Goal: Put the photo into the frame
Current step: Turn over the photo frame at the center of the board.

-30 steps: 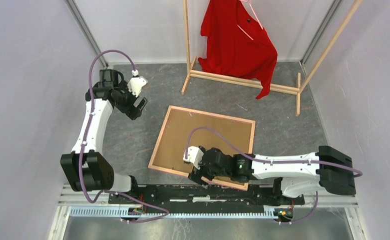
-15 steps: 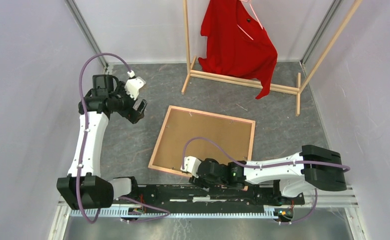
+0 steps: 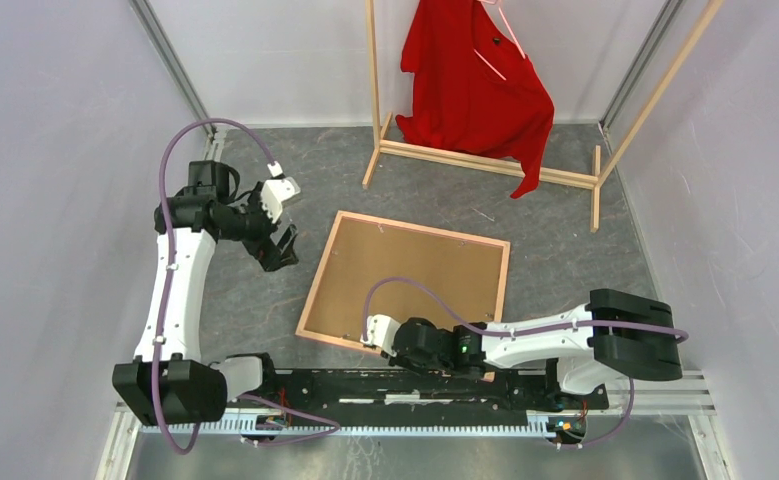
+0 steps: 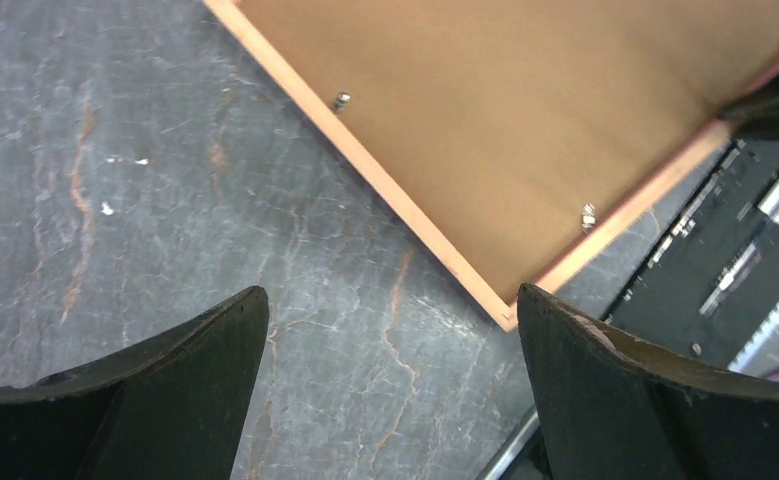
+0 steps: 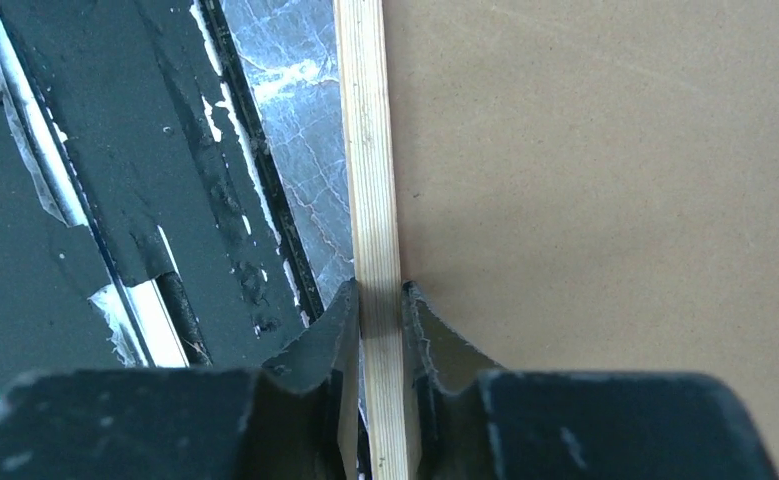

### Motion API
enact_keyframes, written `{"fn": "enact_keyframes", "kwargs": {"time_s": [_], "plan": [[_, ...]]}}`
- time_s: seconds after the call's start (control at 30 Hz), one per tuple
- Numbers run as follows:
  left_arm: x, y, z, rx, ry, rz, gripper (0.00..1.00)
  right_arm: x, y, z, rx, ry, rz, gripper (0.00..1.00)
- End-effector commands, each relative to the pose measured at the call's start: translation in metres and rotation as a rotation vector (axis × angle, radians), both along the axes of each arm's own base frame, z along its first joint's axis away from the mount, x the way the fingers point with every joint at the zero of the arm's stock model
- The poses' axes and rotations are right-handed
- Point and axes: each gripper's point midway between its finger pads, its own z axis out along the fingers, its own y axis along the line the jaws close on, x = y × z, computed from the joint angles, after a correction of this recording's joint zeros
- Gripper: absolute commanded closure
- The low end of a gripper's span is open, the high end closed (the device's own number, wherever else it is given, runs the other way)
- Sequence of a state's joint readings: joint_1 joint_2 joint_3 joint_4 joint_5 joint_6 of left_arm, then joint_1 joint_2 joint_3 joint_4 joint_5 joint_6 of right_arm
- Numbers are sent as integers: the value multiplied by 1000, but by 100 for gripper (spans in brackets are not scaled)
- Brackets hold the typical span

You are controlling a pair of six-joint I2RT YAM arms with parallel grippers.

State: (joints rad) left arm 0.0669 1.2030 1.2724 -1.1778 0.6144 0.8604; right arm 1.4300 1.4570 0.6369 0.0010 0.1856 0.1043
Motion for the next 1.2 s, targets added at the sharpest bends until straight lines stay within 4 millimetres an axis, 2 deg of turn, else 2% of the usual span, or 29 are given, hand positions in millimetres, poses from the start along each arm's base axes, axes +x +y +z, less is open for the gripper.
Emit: {"fn": "enact_keyframes", "kwargs": {"time_s": [0.0,0.1,0.23,0.37,0.4,0.47,0.6,0.63,0.8,0.87,1.03,1.17], "plan": [[-35,-16,3,-36,-28,-197,0,7,10,11,44,-24,-6,86],[-54,-20,-13,-33,-22,-288,0,13,15,22,73,-16,-14,95],[-76,-15,-44,42,-69,-428,0,23,25,43,119,-15,-22,100],[-87,-12,-63,128,-215,-534,0,36,36,70,193,-6,-38,100],[-89,-11,-65,158,-276,-555,0,38,35,71,185,10,-41,100],[-90,-11,-74,207,-372,-614,0,43,40,82,211,36,-48,100],[-81,-17,-71,296,-636,-692,0,52,49,102,256,70,-58,100],[-78,-19,-70,322,-691,-720,0,49,52,107,274,90,-42,100],[-65,-23,-71,430,-884,-842,0,53,58,127,316,116,-37,100],[-61,-24,-71,459,-937,-874,0,56,60,134,337,128,-43,100],[-60,-24,-85,522,-964,-988,0,65,62,149,373,146,-56,100],[-53,-30,-84,527,-1035,-1029,2,69,67,160,405,170,-56,100]]}}
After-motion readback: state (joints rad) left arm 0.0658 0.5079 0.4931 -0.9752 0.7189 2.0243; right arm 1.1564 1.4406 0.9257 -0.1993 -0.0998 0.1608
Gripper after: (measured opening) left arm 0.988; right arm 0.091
